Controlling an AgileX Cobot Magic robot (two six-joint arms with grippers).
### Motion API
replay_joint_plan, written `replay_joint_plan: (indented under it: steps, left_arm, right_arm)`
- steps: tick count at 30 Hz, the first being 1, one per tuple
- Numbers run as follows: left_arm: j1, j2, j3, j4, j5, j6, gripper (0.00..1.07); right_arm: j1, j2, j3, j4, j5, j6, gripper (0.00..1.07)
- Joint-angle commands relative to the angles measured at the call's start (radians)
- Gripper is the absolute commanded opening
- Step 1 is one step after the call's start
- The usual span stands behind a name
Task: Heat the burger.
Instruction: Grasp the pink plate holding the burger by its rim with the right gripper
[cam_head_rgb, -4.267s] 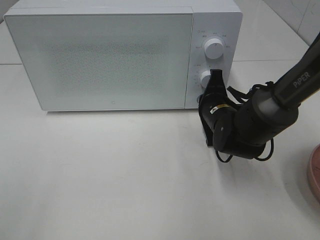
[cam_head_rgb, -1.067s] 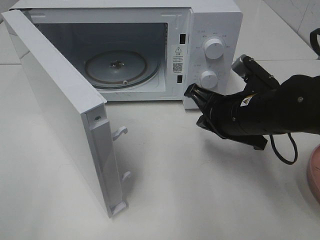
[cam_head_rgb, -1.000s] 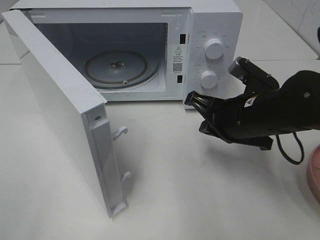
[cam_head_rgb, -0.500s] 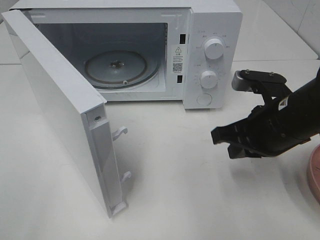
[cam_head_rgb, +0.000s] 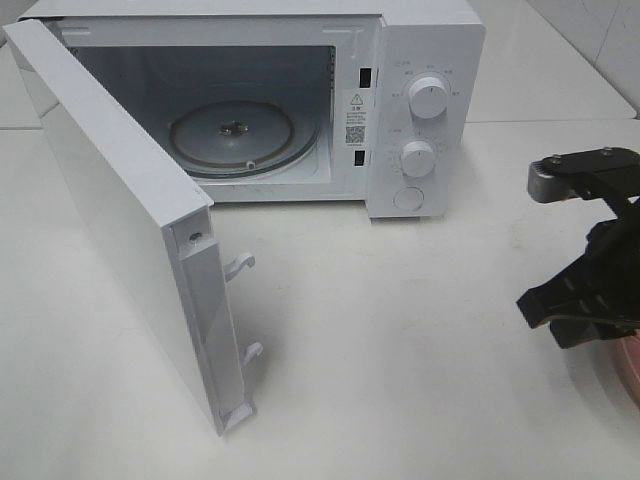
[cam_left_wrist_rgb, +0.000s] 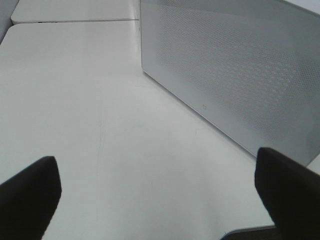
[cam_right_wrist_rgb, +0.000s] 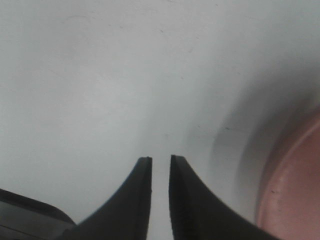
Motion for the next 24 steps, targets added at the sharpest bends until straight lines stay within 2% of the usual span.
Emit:
replay_joint_plan:
  steps: [1,3,5,6,7,8,9,10,11,12,13,14,17,24]
  left_arm:
    - [0.0,-0.014,0.0,-0.009,-0.012,-0.004,0.98]
    - [0.0,-0.014,0.0,-0.009,-0.012,-0.004,0.98]
    - [0.0,-0.014,0.0,-0.009,-0.012,-0.004,0.98]
    - [0.0,-0.014,0.0,-0.009,-0.012,-0.004,0.98]
    - [0.0,-0.014,0.0,-0.009,-0.012,-0.004,0.98]
    - [0.0,-0.014,0.0,-0.009,-0.012,-0.004,0.98]
    - [0.0,-0.014,0.0,-0.009,-0.012,-0.004,0.98]
    - [0.0,-0.014,0.0,-0.009,-0.012,-0.004,0.98]
    - [0.0,-0.014,0.0,-0.009,-0.012,-0.004,0.98]
    - [0.0,-0.014,0.0,-0.009,-0.012,-0.004,0.98]
    - [0.0,-0.014,0.0,-0.009,-0.012,-0.004,0.98]
    - [0.0,-0.014,0.0,-0.009,-0.012,-0.004,0.98]
    - [0.0,-0.014,0.0,-0.009,-0.012,-0.004,0.98]
    - [0.0,-0.014,0.0,-0.009,-0.012,-0.004,0.98]
  right_arm:
    - [-0.038,-0.02,-0.001,-0.034,0.045,-0.01,0.19]
    - [-0.05,-0.025,-0.001,-0.046,0.059,-0.012,0.21]
    - [-0.102,-0.042,-0.001,-0.082,0.093,-0.04,0.38]
    - [-0.102,-0.042,-0.001,-0.082,0.093,-0.04,0.38]
    - [-0.115,-0.047,-0.001,-0.092,0.097,-0.044,0.44]
    - [-0.135,-0.052,-0.001,-0.117,0.098,-0.052,0.59]
    - [-0.135,-0.052,-0.001,-0.117,0.098,-0.052,0.59]
    - [-0.152,-0.053,-0.001,-0.14,0.098,-0.055,0.68]
    - [-0.16,-0.053,-0.001,-0.147,0.098,-0.055,0.85]
    - [-0.16,-0.053,-0.001,-0.147,0.098,-0.055,0.85]
    - [-0.171,-0.053,-0.001,-0.151,0.095,-0.056,0.96]
    - [-0.177,-0.053,-0.001,-0.151,0.091,-0.058,1.0]
    - [-0.181,-0.053,0.0,-0.151,0.081,-0.058,1.02]
    - [-0.181,-0.045,0.0,-0.204,0.045,-0.003,0.99]
